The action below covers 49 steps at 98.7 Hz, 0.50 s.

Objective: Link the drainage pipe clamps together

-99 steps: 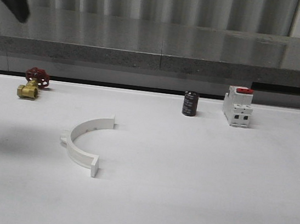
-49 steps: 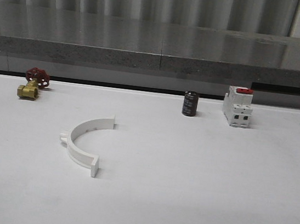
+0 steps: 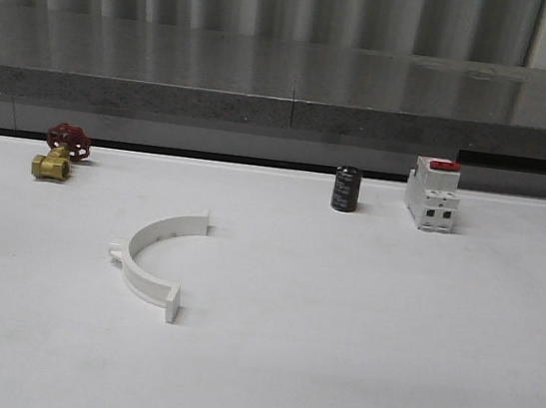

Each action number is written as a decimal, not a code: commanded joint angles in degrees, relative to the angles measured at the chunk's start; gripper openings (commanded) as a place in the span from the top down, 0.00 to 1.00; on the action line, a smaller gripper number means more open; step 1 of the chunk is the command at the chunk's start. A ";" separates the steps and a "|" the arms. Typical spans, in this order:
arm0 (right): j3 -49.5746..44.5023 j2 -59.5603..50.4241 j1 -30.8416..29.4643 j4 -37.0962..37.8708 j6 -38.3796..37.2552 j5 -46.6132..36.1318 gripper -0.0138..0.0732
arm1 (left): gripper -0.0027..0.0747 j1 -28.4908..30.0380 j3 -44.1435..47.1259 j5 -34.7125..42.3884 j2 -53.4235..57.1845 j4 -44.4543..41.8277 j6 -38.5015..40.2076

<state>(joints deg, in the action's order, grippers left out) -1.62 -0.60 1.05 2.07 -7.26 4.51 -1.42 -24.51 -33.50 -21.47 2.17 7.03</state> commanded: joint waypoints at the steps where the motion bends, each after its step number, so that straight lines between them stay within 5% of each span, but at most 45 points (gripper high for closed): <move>1: 1.12 -1.08 -0.25 0.06 0.42 -5.43 0.92 | 0.61 0.13 -0.90 4.23 1.46 0.60 -0.15; 20: 1.12 -1.08 -0.25 0.06 0.42 -5.43 0.92 | 0.99 0.13 -0.78 4.23 2.13 0.60 -0.15; 49: 6.95 2.08 -0.25 -1.37 0.37 -1.43 0.92 | 0.99 0.13 -0.78 4.23 2.13 0.60 -0.25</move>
<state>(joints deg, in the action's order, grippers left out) 0.48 -0.60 1.05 1.23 -7.26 5.68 -1.42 -23.68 -33.50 -18.95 2.17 6.93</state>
